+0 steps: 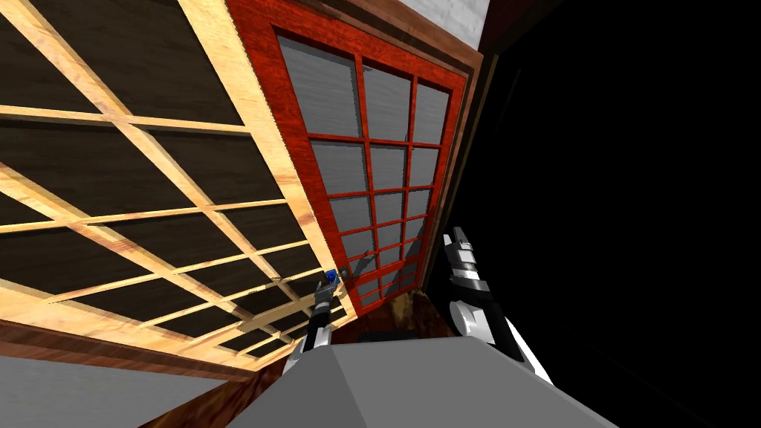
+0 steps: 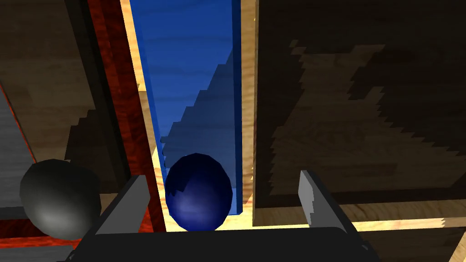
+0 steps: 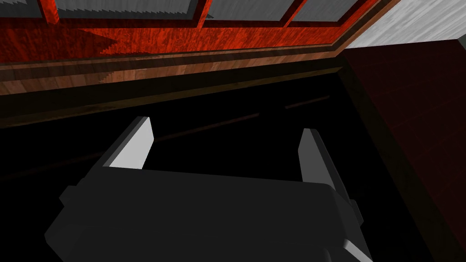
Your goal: Pull the door open
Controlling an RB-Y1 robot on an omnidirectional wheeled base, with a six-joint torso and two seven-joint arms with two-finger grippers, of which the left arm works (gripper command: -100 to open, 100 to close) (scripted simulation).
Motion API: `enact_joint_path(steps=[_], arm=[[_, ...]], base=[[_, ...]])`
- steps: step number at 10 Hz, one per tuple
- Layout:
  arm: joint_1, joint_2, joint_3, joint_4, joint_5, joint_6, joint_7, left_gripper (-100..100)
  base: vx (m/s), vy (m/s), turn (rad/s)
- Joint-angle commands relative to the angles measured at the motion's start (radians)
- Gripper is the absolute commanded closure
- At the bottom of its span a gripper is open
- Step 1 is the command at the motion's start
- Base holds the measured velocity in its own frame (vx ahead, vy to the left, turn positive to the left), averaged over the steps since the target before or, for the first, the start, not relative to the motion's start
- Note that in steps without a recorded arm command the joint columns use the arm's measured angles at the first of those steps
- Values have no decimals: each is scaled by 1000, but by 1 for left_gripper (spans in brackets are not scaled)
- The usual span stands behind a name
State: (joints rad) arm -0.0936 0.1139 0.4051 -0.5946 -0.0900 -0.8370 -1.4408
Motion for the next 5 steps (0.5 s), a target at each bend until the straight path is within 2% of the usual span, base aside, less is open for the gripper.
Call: enact_joint_path(steps=[1,2,3,4,5], arm=[[9,-9,-7,-36,-3,12,2,-100],[9,-9,-7,-36,-3,12,2,-100],[6,-8,-5,-19,-2,0,1,-100],[6,-8,-5,-19,-2,0,1,100],[6,-8,-5,-19,-2,0,1,100]], base=[[122,12,-34],[36,-2,35],[4,-6,8],[0,-1,-14],[-9,-8,-9]])
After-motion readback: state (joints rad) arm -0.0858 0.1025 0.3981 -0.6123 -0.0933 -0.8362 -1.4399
